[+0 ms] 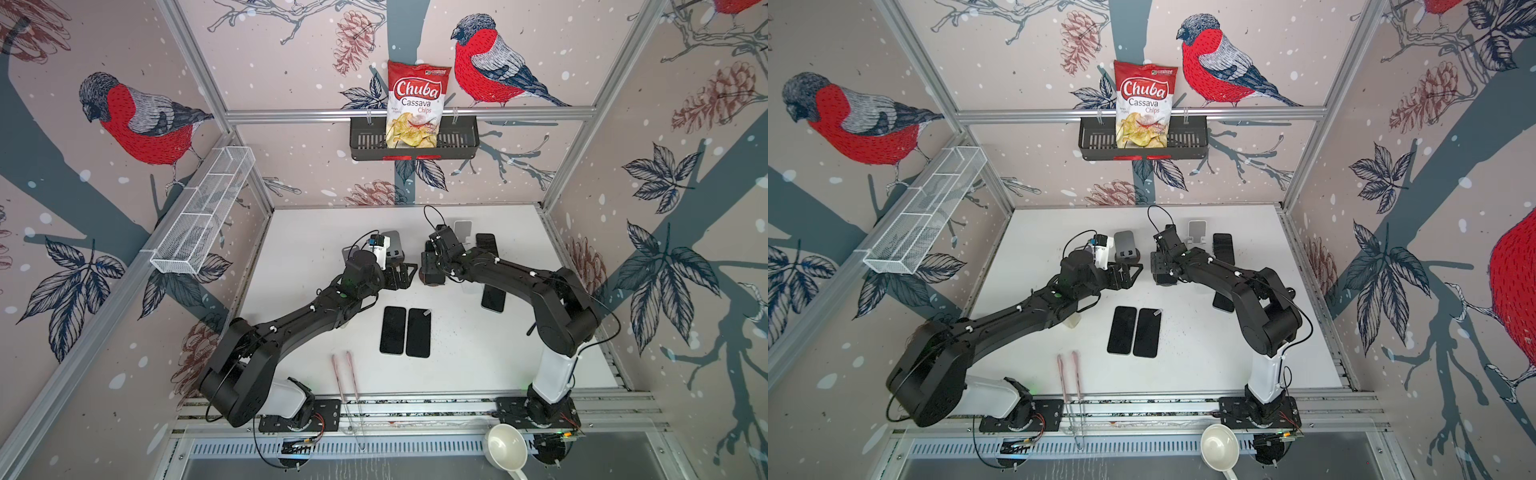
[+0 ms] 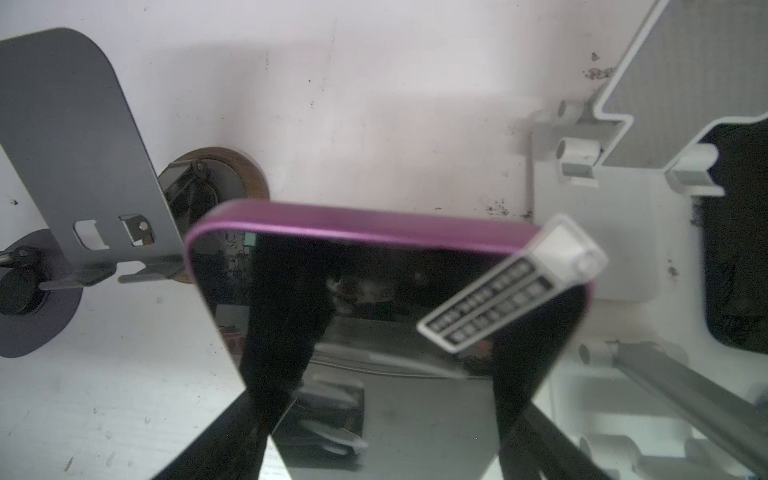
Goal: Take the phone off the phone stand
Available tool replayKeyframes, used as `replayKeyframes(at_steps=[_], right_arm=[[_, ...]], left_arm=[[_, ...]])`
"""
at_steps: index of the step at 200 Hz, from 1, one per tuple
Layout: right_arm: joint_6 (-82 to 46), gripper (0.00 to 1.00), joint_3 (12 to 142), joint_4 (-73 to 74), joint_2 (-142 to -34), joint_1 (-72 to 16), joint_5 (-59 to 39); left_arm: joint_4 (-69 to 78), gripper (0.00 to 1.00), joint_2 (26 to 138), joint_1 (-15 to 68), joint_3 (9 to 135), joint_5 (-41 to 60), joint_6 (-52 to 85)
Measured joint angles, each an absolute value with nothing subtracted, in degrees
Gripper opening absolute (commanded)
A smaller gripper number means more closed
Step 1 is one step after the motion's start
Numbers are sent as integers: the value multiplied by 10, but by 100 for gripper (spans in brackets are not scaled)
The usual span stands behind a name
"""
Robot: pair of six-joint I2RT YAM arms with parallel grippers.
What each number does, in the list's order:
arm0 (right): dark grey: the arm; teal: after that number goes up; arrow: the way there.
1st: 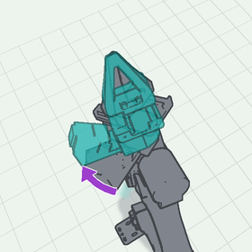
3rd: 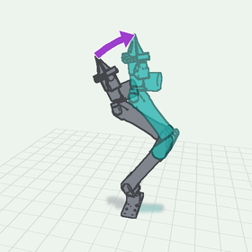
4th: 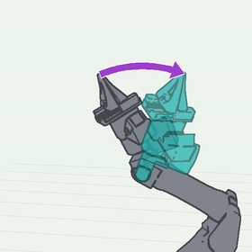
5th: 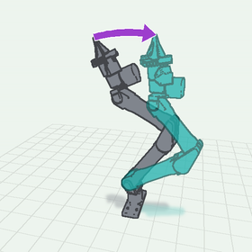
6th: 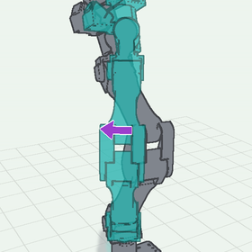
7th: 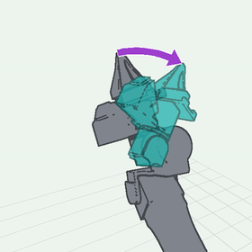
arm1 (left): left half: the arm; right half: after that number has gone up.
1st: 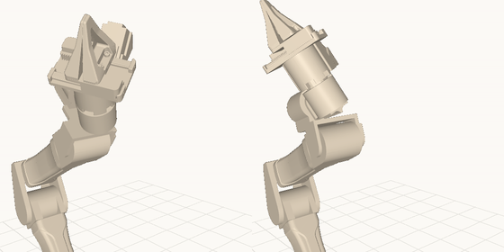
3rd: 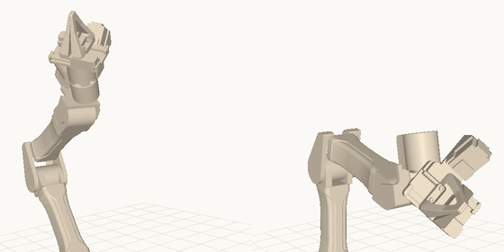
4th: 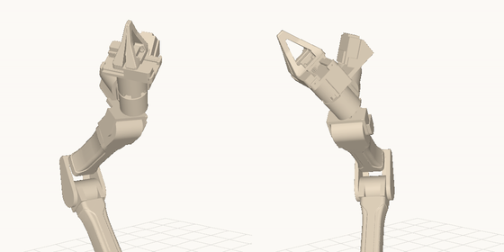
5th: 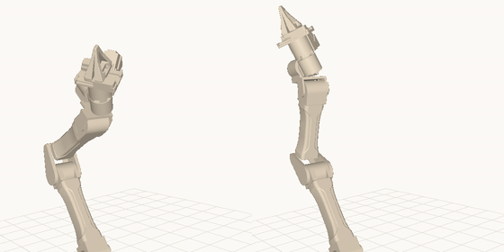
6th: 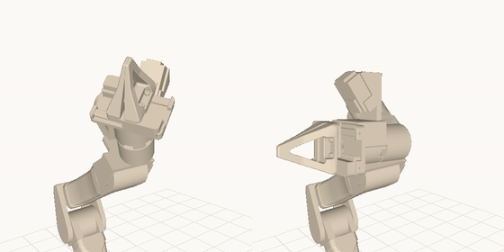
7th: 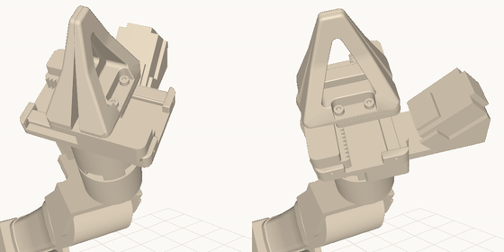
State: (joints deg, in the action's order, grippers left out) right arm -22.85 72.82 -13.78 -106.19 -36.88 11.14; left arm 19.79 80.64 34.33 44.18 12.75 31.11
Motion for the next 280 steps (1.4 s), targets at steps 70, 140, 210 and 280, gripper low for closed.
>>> replayKeyframes(at_steps=[70,140,210,280], right_arm=[[-229,71,727,-136,-1062,-369,105],[-228,70,726,-138,-1058,-370,105],[-222,70,741,-147,-1048,-370,106],[-222,70,745,-157,-1016,-378,105]], left_arm=[[197,96,802,343,439,133,311],[197,96,798,343,436,133,311],[198,96,793,343,431,133,311],[197,96,787,343,427,132,311]])
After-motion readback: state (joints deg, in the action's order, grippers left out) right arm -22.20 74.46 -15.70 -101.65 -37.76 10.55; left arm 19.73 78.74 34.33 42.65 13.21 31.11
